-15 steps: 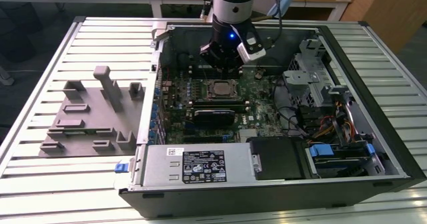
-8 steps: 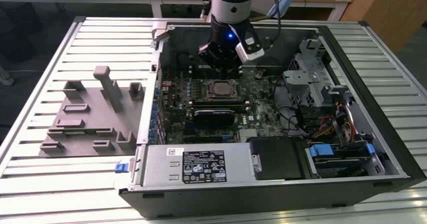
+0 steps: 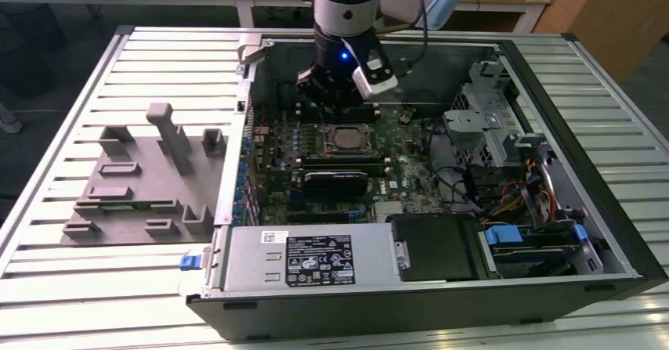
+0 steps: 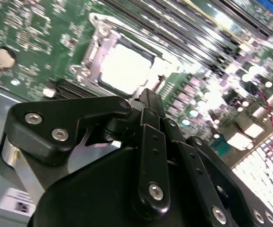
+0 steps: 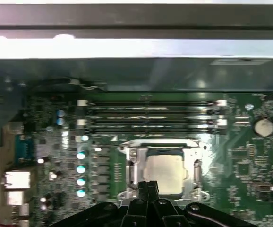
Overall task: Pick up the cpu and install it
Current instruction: 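Install the first cpu locking lever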
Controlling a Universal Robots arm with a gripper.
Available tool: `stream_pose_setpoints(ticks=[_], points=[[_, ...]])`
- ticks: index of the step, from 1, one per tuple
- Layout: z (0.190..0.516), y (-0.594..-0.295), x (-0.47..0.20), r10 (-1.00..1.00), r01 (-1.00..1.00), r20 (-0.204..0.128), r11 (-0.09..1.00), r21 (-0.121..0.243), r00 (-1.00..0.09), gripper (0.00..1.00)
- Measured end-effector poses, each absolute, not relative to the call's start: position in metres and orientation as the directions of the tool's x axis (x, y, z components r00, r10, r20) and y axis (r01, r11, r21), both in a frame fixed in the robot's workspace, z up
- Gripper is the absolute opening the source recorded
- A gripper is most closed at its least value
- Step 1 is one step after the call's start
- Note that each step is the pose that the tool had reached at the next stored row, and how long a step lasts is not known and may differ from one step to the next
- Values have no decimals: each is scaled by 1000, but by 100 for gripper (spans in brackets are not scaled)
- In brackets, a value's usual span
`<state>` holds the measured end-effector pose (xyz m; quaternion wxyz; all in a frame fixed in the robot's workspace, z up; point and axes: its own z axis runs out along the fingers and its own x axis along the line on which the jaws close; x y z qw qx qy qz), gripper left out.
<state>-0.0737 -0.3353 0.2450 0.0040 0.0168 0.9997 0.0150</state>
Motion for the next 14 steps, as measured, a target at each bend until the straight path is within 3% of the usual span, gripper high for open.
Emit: stream_pose_setpoints(ticks=[14], points=[[245,-335,-108,34,33,-7,999,40,-999,11]])
